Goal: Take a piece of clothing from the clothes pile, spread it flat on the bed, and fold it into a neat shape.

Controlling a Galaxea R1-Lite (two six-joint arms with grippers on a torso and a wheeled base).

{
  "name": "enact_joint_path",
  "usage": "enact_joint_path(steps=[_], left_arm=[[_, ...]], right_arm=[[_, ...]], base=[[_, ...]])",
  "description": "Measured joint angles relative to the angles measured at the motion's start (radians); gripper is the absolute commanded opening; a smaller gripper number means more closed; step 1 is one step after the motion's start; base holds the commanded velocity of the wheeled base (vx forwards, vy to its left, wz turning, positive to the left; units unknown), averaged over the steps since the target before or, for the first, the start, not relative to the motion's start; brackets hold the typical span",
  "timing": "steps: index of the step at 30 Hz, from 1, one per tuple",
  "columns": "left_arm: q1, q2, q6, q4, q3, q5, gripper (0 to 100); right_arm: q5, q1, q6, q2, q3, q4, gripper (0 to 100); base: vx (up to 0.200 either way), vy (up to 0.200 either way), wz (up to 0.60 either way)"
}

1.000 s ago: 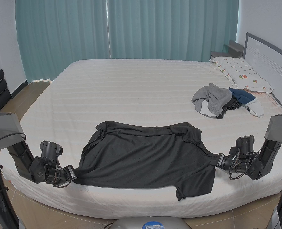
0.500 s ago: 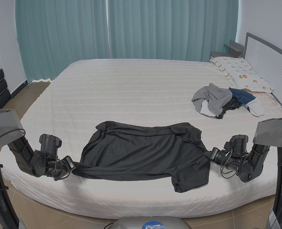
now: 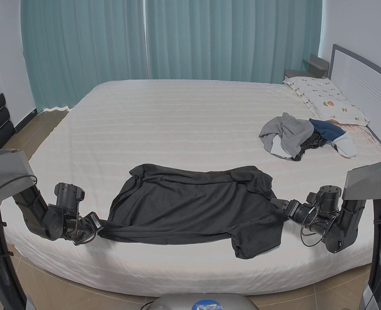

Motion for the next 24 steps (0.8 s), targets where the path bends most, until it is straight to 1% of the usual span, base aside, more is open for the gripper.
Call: enact_joint_path(steps=[3, 7, 10, 12, 18, 22, 23, 24], left_arm=[[0.000, 0.002, 0.000, 0.000, 0.000, 0.000, 0], [0.000, 0.003, 0.000, 0.000, 0.002, 0.000, 0], [0.000, 0.004, 0.001, 0.000, 0.003, 0.000, 0], [0.000, 0.004, 0.002, 0.000, 0.003, 0.000, 0], [0.000, 0.005, 0.003, 0.000, 0.006, 0.000, 0], [0.000, 0.005, 0.004, 0.000, 0.007, 0.000, 0], [0.000, 0.005, 0.005, 0.000, 0.008, 0.000, 0], [0.000, 0.005, 0.005, 0.000, 0.008, 0.000, 0]], right_arm=[[0.039, -0.016, 0.001, -0.032, 0.039, 0.020, 100], [0.072, -0.029, 0.001, -0.066, 0.076, 0.083, 100], [0.099, -0.026, -0.006, -0.083, 0.100, 0.095, 100], [0.104, -0.020, -0.011, -0.089, 0.114, 0.097, 100], [0.108, 0.020, -0.061, -0.095, 0.151, 0.135, 100], [0.106, 0.041, -0.071, -0.083, 0.156, 0.145, 100], [0.106, 0.043, -0.073, -0.078, 0.154, 0.146, 0], [0.106, 0.045, -0.074, -0.073, 0.150, 0.147, 0]], base=[[0.000, 0.000, 0.00], [0.000, 0.000, 0.00], [0.000, 0.000, 0.00], [0.000, 0.000, 0.00], [0.000, 0.000, 0.00], [0.000, 0.000, 0.00], [0.000, 0.000, 0.00], [0.000, 0.000, 0.00]])
